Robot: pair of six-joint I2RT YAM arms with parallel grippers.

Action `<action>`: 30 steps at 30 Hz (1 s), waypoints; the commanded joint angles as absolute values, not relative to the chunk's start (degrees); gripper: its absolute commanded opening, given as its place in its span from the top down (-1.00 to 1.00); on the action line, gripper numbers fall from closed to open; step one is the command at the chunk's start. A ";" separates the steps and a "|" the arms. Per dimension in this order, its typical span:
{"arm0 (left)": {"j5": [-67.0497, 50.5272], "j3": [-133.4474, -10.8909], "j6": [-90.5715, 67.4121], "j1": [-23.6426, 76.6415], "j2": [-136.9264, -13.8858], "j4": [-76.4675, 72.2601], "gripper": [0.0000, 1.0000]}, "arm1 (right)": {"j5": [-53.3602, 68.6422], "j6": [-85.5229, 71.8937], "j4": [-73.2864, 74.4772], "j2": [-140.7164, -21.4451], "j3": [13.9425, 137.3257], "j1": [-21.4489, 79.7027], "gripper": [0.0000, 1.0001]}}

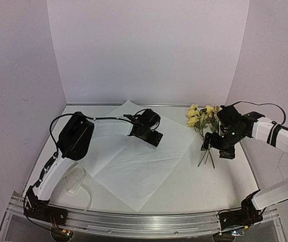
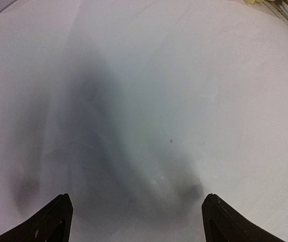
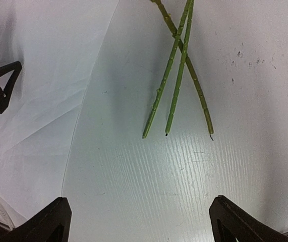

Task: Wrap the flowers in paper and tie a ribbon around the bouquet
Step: Move the flattened wrapping paper to the center of the board.

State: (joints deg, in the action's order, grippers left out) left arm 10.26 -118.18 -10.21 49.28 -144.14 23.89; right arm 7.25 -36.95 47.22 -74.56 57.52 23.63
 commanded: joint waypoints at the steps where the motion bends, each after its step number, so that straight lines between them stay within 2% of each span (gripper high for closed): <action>1: 15.22 -120.85 -6.69 52.15 -146.34 24.39 -0.85 | 8.35 -36.70 47.14 -73.76 57.77 21.82 -0.97; 16: 9.31 -106.13 -3.31 58.45 -139.76 22.75 -0.83 | 6.79 -32.33 47.24 -79.11 59.62 16.30 -0.97; 18: 8.68 -106.40 -4.85 58.53 -139.60 22.51 -0.83 | 8.28 -29.92 47.20 -82.71 62.01 15.53 -0.96; 30: 8.97 -120.63 -19.37 58.25 -145.84 30.70 -0.85 | 10.70 -20.26 47.30 -101.48 77.23 11.50 -0.57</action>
